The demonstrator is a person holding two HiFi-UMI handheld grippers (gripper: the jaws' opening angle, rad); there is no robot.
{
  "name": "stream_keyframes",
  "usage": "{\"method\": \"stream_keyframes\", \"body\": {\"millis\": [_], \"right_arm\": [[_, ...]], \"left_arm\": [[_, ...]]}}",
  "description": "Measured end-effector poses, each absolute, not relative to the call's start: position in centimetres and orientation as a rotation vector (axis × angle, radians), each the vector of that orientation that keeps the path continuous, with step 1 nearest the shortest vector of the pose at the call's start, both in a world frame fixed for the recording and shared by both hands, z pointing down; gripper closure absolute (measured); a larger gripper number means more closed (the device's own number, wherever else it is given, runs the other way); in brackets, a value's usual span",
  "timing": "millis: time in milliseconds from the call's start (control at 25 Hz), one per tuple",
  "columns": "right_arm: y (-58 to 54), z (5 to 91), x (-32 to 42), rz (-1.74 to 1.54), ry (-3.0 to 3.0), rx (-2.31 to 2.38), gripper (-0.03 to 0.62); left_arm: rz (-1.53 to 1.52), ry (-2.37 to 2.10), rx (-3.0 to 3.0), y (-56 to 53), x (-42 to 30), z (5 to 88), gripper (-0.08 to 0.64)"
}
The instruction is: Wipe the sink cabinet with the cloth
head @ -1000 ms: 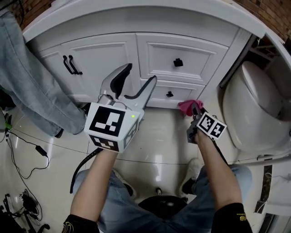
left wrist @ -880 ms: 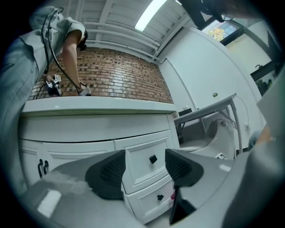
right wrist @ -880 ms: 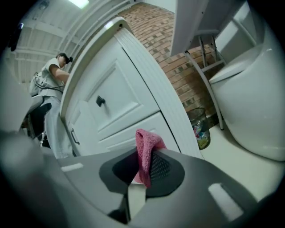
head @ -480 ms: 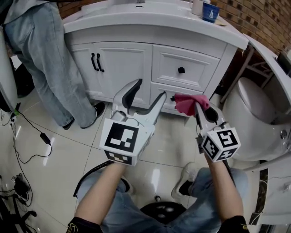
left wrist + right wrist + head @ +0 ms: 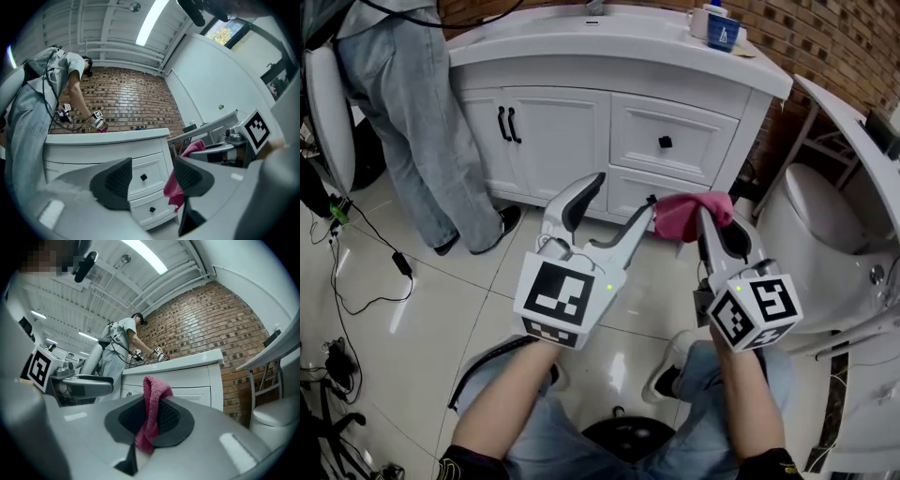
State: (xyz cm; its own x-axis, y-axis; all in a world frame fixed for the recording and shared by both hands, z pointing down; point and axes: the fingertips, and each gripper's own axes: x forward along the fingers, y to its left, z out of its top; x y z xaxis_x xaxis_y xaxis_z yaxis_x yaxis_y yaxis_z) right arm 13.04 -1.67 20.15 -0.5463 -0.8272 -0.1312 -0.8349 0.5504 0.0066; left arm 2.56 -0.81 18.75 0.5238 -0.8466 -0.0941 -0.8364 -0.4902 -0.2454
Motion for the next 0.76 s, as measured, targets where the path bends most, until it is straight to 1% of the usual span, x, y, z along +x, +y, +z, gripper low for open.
{"method": "stream_keyframes", "body": {"millis": [760], "right_arm": [[0.8, 20.0, 13.8, 0.052, 2.673, -1.340, 0.572]], "left_arm": [[-0.121, 1.435, -2.500, 0.9, 5.9, 20.7, 0.281]]}}
